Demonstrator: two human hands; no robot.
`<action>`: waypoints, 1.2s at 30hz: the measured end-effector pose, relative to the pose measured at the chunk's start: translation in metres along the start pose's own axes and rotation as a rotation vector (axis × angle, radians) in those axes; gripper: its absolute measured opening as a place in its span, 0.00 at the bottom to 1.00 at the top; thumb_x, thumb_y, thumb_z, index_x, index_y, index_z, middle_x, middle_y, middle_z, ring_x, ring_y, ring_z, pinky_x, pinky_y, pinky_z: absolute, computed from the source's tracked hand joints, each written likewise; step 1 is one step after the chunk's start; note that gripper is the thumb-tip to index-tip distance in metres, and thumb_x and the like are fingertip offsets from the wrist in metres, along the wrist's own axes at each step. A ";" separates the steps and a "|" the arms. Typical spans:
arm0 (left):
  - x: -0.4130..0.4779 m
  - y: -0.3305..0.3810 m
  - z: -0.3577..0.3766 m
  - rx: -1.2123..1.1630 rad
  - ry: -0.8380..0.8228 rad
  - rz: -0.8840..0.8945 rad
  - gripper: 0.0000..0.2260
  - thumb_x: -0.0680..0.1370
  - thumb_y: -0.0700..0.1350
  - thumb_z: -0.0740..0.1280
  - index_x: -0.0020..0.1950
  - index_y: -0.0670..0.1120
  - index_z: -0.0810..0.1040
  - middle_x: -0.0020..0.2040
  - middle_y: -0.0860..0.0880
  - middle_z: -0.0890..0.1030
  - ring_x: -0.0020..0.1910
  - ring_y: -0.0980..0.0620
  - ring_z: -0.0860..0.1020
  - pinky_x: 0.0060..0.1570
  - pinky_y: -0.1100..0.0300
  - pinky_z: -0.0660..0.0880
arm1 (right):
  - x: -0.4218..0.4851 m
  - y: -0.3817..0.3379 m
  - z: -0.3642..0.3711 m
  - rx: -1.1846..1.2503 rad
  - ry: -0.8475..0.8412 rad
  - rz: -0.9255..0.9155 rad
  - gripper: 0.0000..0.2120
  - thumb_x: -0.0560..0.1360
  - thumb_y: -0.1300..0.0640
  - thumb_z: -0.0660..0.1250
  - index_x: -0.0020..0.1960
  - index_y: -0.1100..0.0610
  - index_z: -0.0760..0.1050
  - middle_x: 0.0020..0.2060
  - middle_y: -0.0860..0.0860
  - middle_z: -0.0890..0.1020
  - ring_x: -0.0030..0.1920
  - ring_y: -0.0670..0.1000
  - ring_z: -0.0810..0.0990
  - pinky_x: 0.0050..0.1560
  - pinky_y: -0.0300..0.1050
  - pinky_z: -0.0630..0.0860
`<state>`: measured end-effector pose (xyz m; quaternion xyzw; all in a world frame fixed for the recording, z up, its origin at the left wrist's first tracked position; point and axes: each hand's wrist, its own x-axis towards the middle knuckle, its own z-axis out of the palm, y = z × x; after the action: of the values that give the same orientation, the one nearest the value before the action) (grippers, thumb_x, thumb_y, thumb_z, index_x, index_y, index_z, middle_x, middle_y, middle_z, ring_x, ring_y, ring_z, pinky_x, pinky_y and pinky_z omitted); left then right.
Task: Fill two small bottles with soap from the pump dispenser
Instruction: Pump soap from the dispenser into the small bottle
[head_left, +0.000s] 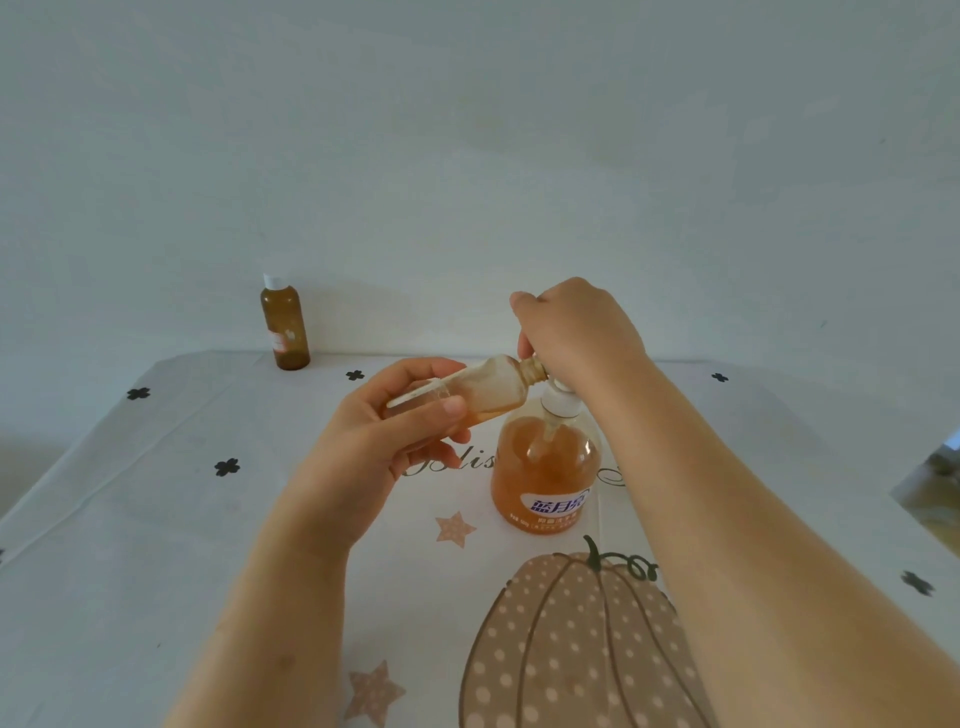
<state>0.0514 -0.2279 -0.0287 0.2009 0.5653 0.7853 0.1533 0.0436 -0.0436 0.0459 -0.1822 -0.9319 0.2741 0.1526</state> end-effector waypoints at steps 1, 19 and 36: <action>0.001 0.000 -0.001 -0.004 -0.001 -0.002 0.16 0.68 0.43 0.73 0.55 0.44 0.82 0.46 0.44 0.83 0.40 0.47 0.82 0.37 0.60 0.79 | 0.000 0.001 0.001 0.004 0.005 -0.004 0.21 0.80 0.51 0.57 0.49 0.64 0.83 0.31 0.53 0.75 0.31 0.53 0.73 0.36 0.44 0.70; -0.006 0.001 0.002 -0.033 -0.004 0.027 0.16 0.68 0.41 0.75 0.55 0.46 0.83 0.46 0.45 0.83 0.41 0.48 0.82 0.36 0.60 0.78 | -0.001 -0.006 -0.008 0.003 -0.049 0.030 0.19 0.78 0.50 0.58 0.51 0.62 0.83 0.33 0.52 0.80 0.33 0.54 0.77 0.38 0.44 0.72; -0.005 0.000 0.005 -0.010 0.017 0.013 0.16 0.70 0.42 0.77 0.57 0.45 0.82 0.47 0.45 0.84 0.41 0.48 0.82 0.39 0.60 0.79 | 0.000 -0.003 -0.005 -0.048 -0.008 -0.009 0.22 0.80 0.49 0.56 0.47 0.62 0.83 0.34 0.53 0.81 0.33 0.53 0.77 0.38 0.45 0.74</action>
<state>0.0588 -0.2259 -0.0278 0.1971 0.5614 0.7906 0.1445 0.0444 -0.0433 0.0516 -0.1803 -0.9397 0.2516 0.1456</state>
